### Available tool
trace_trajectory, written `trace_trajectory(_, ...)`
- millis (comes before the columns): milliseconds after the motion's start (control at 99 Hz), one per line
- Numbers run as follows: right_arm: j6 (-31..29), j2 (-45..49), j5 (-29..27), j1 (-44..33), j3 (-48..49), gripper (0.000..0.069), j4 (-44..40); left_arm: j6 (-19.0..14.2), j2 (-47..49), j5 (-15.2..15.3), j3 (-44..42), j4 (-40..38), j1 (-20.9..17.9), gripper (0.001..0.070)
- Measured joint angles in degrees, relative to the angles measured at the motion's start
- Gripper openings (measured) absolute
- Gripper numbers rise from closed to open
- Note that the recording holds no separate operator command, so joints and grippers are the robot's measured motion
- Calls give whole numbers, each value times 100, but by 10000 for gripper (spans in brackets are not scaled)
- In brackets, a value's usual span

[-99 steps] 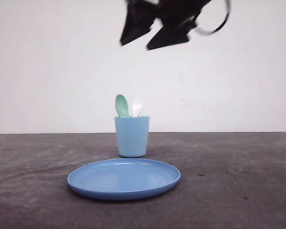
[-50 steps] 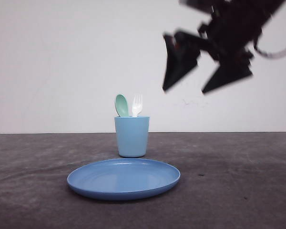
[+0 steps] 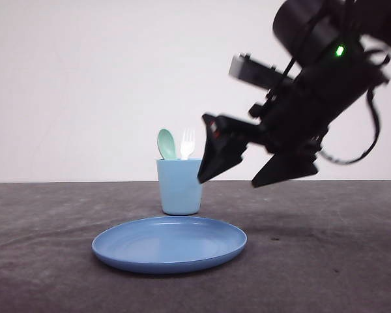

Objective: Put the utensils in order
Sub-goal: 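Move the right gripper down to the cup rim and grasp the cup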

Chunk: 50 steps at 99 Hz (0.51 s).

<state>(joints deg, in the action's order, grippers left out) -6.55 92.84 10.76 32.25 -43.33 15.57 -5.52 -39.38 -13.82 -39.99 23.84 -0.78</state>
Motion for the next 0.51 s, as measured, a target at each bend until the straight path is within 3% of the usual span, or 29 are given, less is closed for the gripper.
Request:
trace_trajectory(141,-26,350,122,0,-140,681,446,0,0,-2,0,-2,0,295)
trace_trajectory(505,-33,1189,177,0,-1200,681,472,0,0,0,0,0,0,295)
